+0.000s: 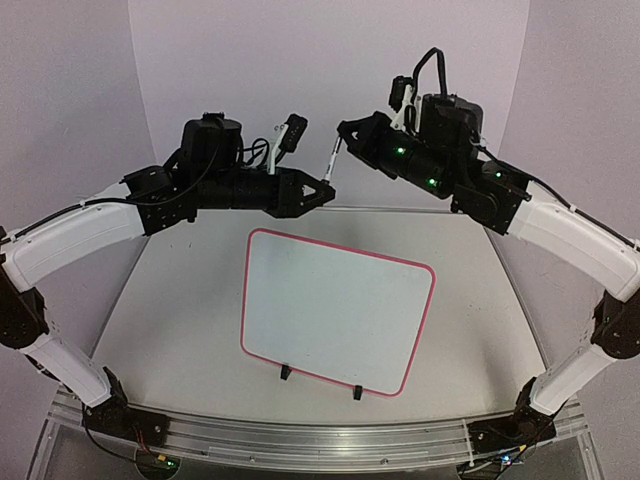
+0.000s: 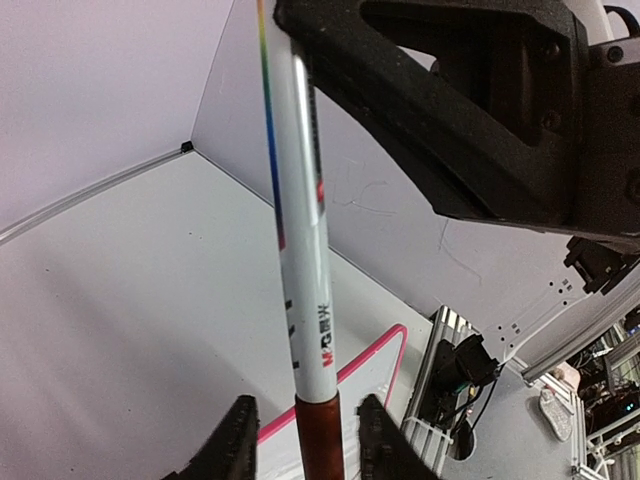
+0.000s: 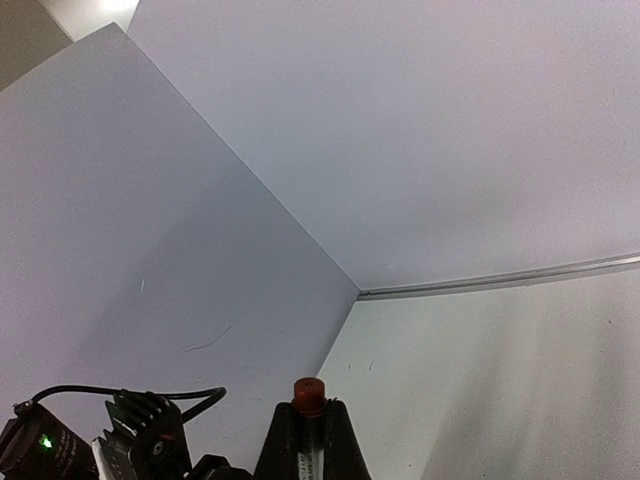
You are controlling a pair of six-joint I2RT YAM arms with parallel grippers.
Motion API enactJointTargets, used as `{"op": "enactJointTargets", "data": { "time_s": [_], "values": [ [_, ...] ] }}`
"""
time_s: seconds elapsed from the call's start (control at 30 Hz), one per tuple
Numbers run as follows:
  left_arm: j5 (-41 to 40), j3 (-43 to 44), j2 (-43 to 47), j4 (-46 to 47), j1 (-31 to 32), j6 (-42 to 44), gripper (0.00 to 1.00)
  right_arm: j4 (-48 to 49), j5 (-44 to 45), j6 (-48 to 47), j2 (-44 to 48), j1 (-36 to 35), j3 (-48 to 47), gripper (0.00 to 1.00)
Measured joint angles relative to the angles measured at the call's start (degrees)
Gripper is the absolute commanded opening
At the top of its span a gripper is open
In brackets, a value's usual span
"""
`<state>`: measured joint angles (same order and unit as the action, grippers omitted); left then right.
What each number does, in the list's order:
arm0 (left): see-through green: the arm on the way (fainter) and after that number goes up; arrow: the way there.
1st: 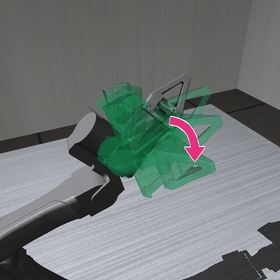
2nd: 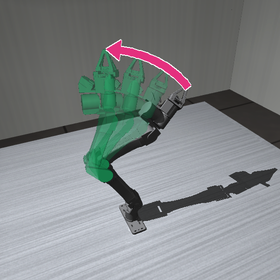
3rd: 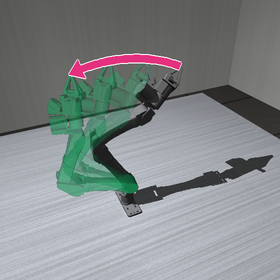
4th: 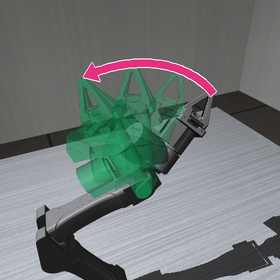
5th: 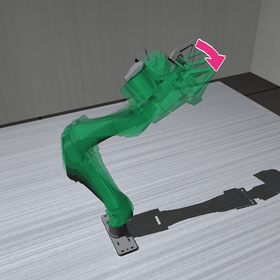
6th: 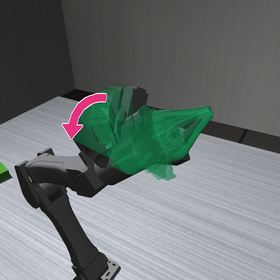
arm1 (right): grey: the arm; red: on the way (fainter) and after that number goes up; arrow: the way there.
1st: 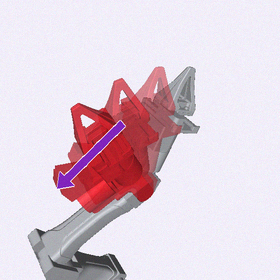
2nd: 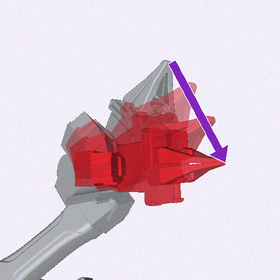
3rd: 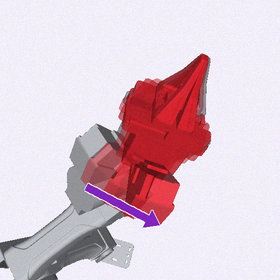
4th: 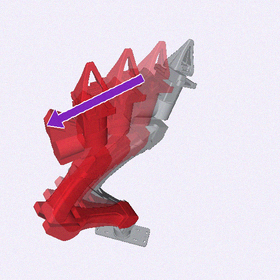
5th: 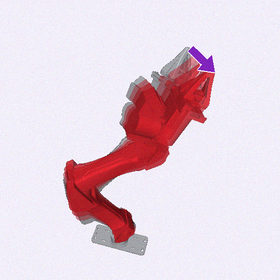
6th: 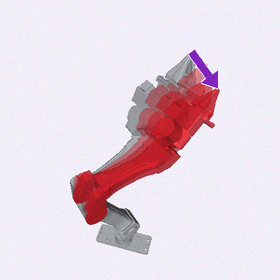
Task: Write a sentence on the whiteboard
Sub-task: Pass from the right arm to the left, then open the pen cap from the whiteboard marker.
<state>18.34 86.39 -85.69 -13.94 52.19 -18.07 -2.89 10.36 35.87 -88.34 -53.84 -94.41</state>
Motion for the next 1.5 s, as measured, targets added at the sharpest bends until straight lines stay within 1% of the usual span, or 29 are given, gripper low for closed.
{"op": "enactJointTargets", "data": {
  "time_s": [0.07, 0.13, 0.17, 0.23, 0.3, 0.33, 0.4, 0.47, 0.53, 0.67, 0.77, 0.83, 0.97, 1.1, 1.2, 1.37, 1.4, 1.5],
  "values": [
    [0.0, 0.0, 0.0, 0.1, 0.0, 0.3, 0.05, 0.2, 0.2, 0.1, 0.2, 0.0, 0.4, 0.00],
    [-0.1, -0.5, 0.0, 0.2, 0.0, 0.0, 0.00, 0.3, 0.4, 0.2, 0.5, 0.0, 1.1, 0.00],
    [-0.3, -0.8, 0.0, 0.2, 0.0, 0.1, 0.00, 0.3, 0.4, 0.2, 0.7, 0.0, 1.5, 0.05],
    [-0.1, -1.0, 0.0, 0.1, -0.1, 0.5, 0.00, -0.2, 0.8, 0.2, 1.1, 0.0, 2.0, 0.30],
    [0.2, -1.0, 0.0, -0.6, 0.0, 1.5, 0.00, -1.8, 1.1, -0.3, 1.5, -0.2, 2.3, 0.49],
    [0.4, -1.0, 0.1, -1.1, 0.0, 2.0, 0.00, -2.9, 1.3, -0.8, 1.8, -0.2, 2.3, 0.57],
    [1.0, -1.0, 0.4, -2.9, 0.0, 3.9, 0.00, -6.0, 1.7, -2.1, 2.5, -0.2, 2.2, 0.68],
    [1.5, -1.0, 1.1, -5.5, 0.0, 5.9, 0.00, -10.4, 1.8, -3.8, 3.2, -0.2, 1.6, 0.74],
    [2.3, -0.7, 2.0, -8.9, 0.0, 8.1, 0.00, -15.9, 1.2, -6.0, 3.7, -0.2, -0.5, 0.76],
    [5.1, 1.6, 3.1, -16.1, 0.0, 12.9, 0.00, -28.1, -2.0, -10.1, 3.8, -0.2, -8.4, 0.81],
    [7.1, 3.7, 3.2, -21.9, 0.0, 17.1, 0.00, -39.2, -4.9, -12.6, 3.2, 0.3, -17.5, 0.81],
    [8.3, 4.9, 3.1, -26.0, 0.0, 19.8, 0.00, -43.9, -8.3, -13.7, 3.0, 0.9, -21.5, 0.82],
    [11.1, 5.6, 3.1, -31.9, 0.0, 24.8, 0.00, -50.3, -17.7, -15.0, 2.6, 2.5, -23.2, 0.82],
    [15.5, 5.6, 2.8, -36.6, 0.0, 29.1, 0.00, -54.9, -27.9, -15.6, -0.9, 3.0, -23.2, 0.76],
    [18.1, 6.1, 2.1, -38.8, 0.0, 30.8, 0.00, -56.5, -34.2, -16.1, -3.7, 3.0, -22.5, 0.69],
    [21.6, 6.3, 0.8, -41.1, 0.0, 33.0, 0.00, -56.9, -43.5, -16.5, -6.6, 3.0, -21.1, 0.48],
    [22.1, 6.3, 0.6, -41.5, 0.0, 33.3, 0.00, -56.8, -45.3, -16.5, -7.0, 3.0, -20.9, 0.46],
    [22.7, 6.3, 0.1, -42.6, 0.0, 34.0, 0.00, -55.9, -49.9, -16.3, -7.7, 3.0, -20.4, 0.44]
  ]
}}
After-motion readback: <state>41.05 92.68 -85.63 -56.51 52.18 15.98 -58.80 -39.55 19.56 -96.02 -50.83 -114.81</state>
